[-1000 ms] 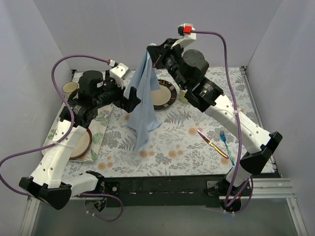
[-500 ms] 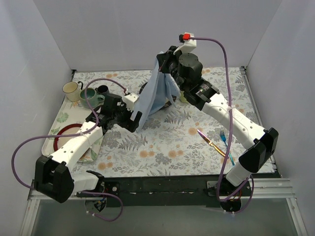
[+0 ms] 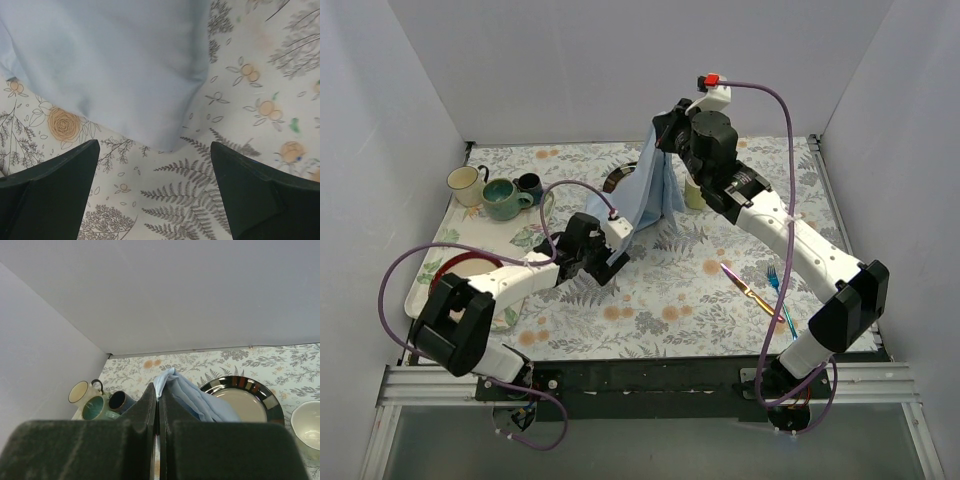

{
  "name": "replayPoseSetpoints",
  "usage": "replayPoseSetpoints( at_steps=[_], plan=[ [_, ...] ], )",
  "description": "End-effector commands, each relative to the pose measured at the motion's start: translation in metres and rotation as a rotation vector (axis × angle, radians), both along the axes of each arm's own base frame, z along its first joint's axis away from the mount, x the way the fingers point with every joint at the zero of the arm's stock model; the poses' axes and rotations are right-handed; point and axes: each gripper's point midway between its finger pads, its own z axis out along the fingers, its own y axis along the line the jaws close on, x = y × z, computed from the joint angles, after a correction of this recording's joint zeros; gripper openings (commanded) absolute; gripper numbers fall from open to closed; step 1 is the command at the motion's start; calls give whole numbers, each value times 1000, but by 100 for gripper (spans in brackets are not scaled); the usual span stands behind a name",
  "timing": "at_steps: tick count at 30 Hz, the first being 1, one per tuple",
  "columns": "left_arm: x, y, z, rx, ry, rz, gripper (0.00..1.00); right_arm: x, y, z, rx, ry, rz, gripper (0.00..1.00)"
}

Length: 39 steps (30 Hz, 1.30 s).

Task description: Set the dinner table for one person

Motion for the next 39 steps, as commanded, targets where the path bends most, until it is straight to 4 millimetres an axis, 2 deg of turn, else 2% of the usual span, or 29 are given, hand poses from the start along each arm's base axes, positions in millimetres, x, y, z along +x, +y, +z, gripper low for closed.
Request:
replayPoseSetpoints(
  at_steps=[1,2,4,8,11,12,13,14,16,17,18,19,20,21,22,23,26,27,28,29,30,31,33,34,36,37,38,39],
  plan=[
    [21,12,-5,75,-111,17,90,-8,-17,44,93,-90,-14,1],
    [21,12,-9,80,-106,17,81,-9,-17,44,93,-91,-13,1],
    [22,14,-20,96,-90,32,75,-8,-21,44,95,-90,-18,1],
    [23,9,-31,75,-58,46,71,-8,-25,43,100,-92,-21,1],
    [26,4,-35,50,-58,43,59,-6,-31,40,94,-86,-34,1],
    [29,6,-35,61,-70,64,39,-6,-34,39,89,-85,-38,1],
    [35,8,-31,66,-83,85,25,-8,-38,42,94,-91,-43,1],
    [40,11,-27,74,-98,104,4,-8,-41,41,88,-91,-49,1],
    [56,28,-12,94,-138,192,0,-8,-51,43,82,-99,-67,1],
    [69,32,11,67,-178,228,0,-9,-54,45,79,-105,-72,1],
    [80,53,26,62,-187,295,0,-9,-59,46,65,-114,-84,1],
    [90,65,44,41,-208,335,0,-13,-65,51,59,-128,-89,1],
    [102,75,89,-9,-272,373,0,-14,-70,54,51,-141,-105,1],
    [111,101,111,-20,-308,437,0,-15,-74,57,20,-159,-114,1],
    [114,111,131,-26,-343,451,0,-21,-79,63,13,-179,-118,1],
    [116,128,177,-30,-421,473,0,-23,-82,68,1,-197,-118,1],
    [104,144,236,-11,-512,475,0,-35,-93,83,-69,-260,-123,1],
    [102,147,271,-27,-572,482,0,-38,-97,85,-80,-265,-131,1],
    [98,151,285,-24,-594,494,0,-47,-106,95,-75,-287,-144,1],
    [93,156,294,-13,-595,500,0,-49,-113,94,-96,-293,-166,1],
    [87,159,325,-27,-651,504,0,-54,-118,98,-99,-305,-178,1],
    [83,161,334,-25,-662,505,0,-63,-128,106,-95,-327,-193,1],
    [73,165,351,-20,-676,503,0,-72,-137,108,-117,-337,-204,1],
    [64,165,371,-37,-709,499,0,-79,-142,110,-125,-339,-200,1],
    [54,164,377,-40,-693,480,0,-89,-140,112,-147,-353,-160,1],
    [45,165,391,-51,-716,479,0,-96,-144,116,-149,-362,-150,1],
    [40,166,389,-41,-698,474,0,-99,-142,110,-170,-347,-127,1],
    [37,167,391,-39,-699,475,0,-105,-146,115,-163,-357,-126,1]
  ],
)
